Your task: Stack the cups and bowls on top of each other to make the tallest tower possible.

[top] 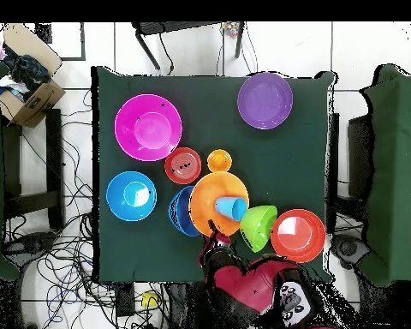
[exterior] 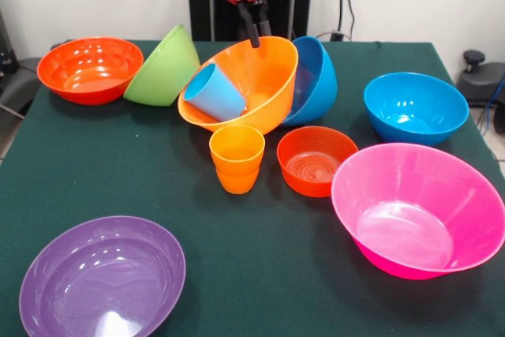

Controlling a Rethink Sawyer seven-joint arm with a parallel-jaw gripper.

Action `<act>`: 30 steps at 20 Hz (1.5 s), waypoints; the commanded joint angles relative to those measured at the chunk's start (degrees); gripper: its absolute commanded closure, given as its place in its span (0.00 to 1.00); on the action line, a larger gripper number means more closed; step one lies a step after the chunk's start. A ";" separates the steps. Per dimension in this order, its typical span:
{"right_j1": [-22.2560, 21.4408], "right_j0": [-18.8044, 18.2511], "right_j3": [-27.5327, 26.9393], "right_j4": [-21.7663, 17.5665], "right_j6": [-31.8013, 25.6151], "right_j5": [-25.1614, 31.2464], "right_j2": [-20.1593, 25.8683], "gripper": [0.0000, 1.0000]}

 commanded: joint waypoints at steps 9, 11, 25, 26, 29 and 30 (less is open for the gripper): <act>5.46 2.90 -7.63 -0.13 1.47 -2.81 -0.24 0.00; 5.94 3.05 -7.87 -0.10 1.68 -2.87 -0.46 0.00; 8.83 2.71 -9.20 -2.01 4.57 -1.96 0.38 0.00; 8.68 2.74 -9.21 -2.14 4.75 -1.88 0.50 0.00; 8.48 2.87 -9.30 -1.92 4.45 -2.49 0.45 0.00; 8.47 3.11 -9.38 -1.98 4.22 -2.34 0.36 0.00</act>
